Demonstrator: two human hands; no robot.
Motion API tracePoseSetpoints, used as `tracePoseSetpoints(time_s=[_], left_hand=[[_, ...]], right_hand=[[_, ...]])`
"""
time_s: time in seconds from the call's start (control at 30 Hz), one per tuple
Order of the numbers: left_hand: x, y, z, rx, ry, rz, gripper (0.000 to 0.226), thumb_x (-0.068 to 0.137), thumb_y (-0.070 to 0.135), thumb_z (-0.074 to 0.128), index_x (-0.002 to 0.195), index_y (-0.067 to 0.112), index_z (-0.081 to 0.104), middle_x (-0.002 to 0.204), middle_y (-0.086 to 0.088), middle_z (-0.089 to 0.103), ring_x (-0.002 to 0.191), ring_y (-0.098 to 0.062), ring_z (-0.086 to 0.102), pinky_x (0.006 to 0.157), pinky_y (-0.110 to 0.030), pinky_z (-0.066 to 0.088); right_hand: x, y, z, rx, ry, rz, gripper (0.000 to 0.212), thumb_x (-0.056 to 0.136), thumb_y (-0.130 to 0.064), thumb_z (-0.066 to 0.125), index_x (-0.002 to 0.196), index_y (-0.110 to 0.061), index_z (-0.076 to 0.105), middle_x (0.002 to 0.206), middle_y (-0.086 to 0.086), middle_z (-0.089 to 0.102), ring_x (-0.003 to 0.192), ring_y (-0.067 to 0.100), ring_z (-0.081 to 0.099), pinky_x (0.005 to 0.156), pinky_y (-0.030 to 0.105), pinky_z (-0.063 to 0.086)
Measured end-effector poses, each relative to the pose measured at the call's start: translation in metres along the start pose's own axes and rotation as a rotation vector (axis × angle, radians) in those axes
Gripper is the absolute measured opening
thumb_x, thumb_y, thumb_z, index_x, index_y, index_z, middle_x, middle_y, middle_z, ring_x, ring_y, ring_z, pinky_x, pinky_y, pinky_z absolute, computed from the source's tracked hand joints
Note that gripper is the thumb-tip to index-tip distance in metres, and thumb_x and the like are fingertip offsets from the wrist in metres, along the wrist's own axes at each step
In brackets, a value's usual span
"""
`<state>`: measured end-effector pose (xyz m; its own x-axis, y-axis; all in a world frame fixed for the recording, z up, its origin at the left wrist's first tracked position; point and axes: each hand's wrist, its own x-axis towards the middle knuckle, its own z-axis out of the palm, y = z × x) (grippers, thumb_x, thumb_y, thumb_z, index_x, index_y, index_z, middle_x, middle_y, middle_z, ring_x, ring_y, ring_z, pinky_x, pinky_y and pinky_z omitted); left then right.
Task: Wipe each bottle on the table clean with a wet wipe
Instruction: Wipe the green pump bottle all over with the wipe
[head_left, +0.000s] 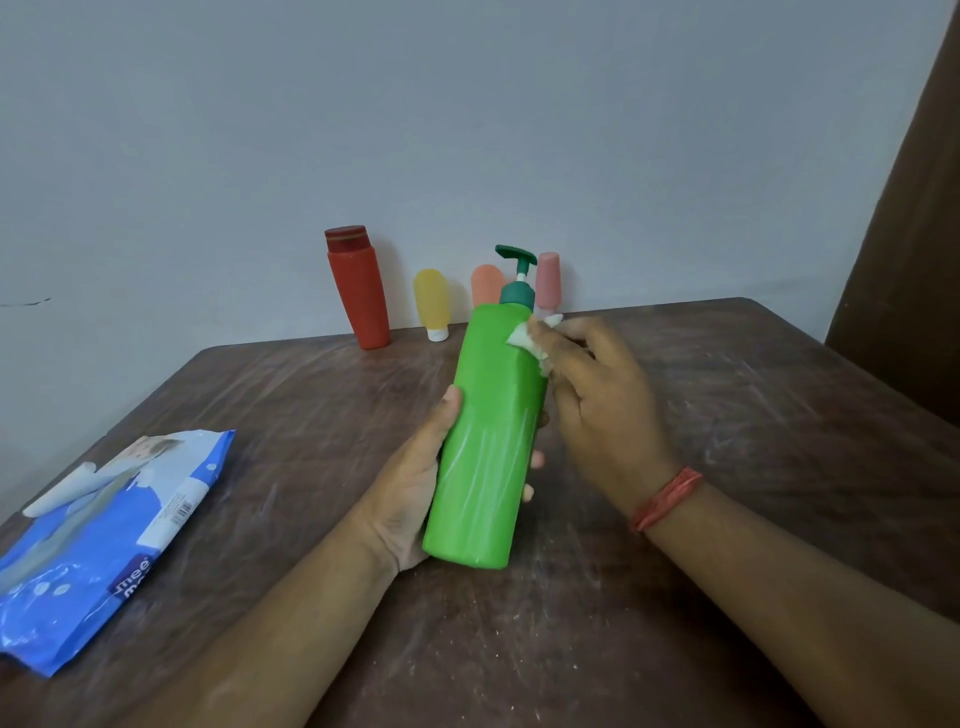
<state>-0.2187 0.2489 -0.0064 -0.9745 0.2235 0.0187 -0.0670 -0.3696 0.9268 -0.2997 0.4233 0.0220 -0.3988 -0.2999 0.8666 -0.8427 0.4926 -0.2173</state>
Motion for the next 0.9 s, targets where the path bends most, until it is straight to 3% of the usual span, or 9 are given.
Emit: tracePoseSetpoints(time_s=[0.13,0.27,0.33,0.47,0.57,0.63,0.77,0.9], left_hand=[[0.001,0.002,-0.008,-0.028,0.006,-0.024,0.076,0.093,0.074,0.050,0.139,0.015,0.060,0.123,-0.025,0.067,0.095,-0.032,0.069,0.088,-0.044,0.057],[0.002,-0.001,-0.007,0.021,-0.062,-0.079,0.083,0.092,0.076,0.048,0.144,0.011,0.055,0.132,-0.027,0.061,0.096,-0.033,0.068,0.086,-0.043,0.055],[0.002,-0.002,-0.006,-0.010,-0.068,-0.049,0.080,0.094,0.073,0.047,0.143,0.012,0.056,0.135,-0.024,0.061,0.098,-0.031,0.068,0.086,-0.043,0.056],[0.001,0.001,-0.004,-0.151,-0.024,0.035,0.068,0.098,0.067,0.045,0.134,0.013,0.066,0.120,-0.017,0.070,0.097,-0.026,0.070,0.081,-0.041,0.059],[0.001,0.001,-0.001,-0.135,-0.029,0.030,0.070,0.099,0.066,0.042,0.135,0.011,0.064,0.132,-0.017,0.066,0.099,-0.027,0.070,0.081,-0.042,0.060],[0.002,0.001,-0.001,-0.134,-0.009,0.037,0.069,0.098,0.066,0.043,0.133,0.011,0.066,0.128,-0.017,0.068,0.097,-0.027,0.071,0.080,-0.042,0.060],[0.001,0.005,-0.004,-0.182,0.073,0.067,0.064,0.093,0.065,0.050,0.122,0.013,0.073,0.108,-0.018,0.073,0.087,-0.026,0.071,0.076,-0.040,0.060],[0.001,0.005,0.001,-0.196,0.031,0.058,0.068,0.098,0.064,0.043,0.130,0.009,0.068,0.117,-0.018,0.070,0.094,-0.029,0.071,0.078,-0.041,0.060]], right_hand=[[-0.009,-0.006,-0.008,0.058,-0.075,-0.054,0.036,0.086,0.005,0.061,0.116,-0.012,0.070,0.109,0.003,0.068,0.103,0.020,0.059,0.093,0.023,0.044],[0.008,0.005,-0.016,0.099,0.083,0.133,0.029,0.085,0.012,0.063,0.107,-0.005,0.071,0.107,0.008,0.068,0.102,0.025,0.063,0.095,0.026,0.046],[0.002,0.003,-0.016,0.083,0.032,0.088,0.035,0.080,0.015,0.064,0.109,-0.004,0.071,0.106,0.010,0.067,0.102,0.026,0.062,0.096,0.025,0.044],[-0.013,-0.012,-0.008,0.060,-0.118,-0.139,0.032,0.083,0.006,0.064,0.112,-0.005,0.071,0.109,0.008,0.068,0.102,0.027,0.059,0.096,0.026,0.042],[0.003,-0.008,-0.007,0.051,-0.046,-0.020,0.035,0.083,0.008,0.061,0.114,-0.003,0.070,0.113,0.011,0.066,0.104,0.031,0.059,0.102,0.022,0.037],[0.000,-0.011,-0.009,0.038,-0.093,-0.006,0.039,0.082,0.008,0.060,0.118,-0.002,0.068,0.117,0.011,0.065,0.108,0.031,0.058,0.104,0.026,0.039],[-0.016,-0.021,-0.013,0.066,-0.273,-0.244,0.035,0.085,-0.003,0.053,0.117,-0.005,0.069,0.118,0.006,0.065,0.111,0.021,0.055,0.103,0.025,0.042],[0.000,-0.018,-0.011,0.024,-0.204,-0.035,0.046,0.081,0.003,0.050,0.125,-0.001,0.064,0.124,0.011,0.061,0.117,0.028,0.054,0.105,0.033,0.042]])
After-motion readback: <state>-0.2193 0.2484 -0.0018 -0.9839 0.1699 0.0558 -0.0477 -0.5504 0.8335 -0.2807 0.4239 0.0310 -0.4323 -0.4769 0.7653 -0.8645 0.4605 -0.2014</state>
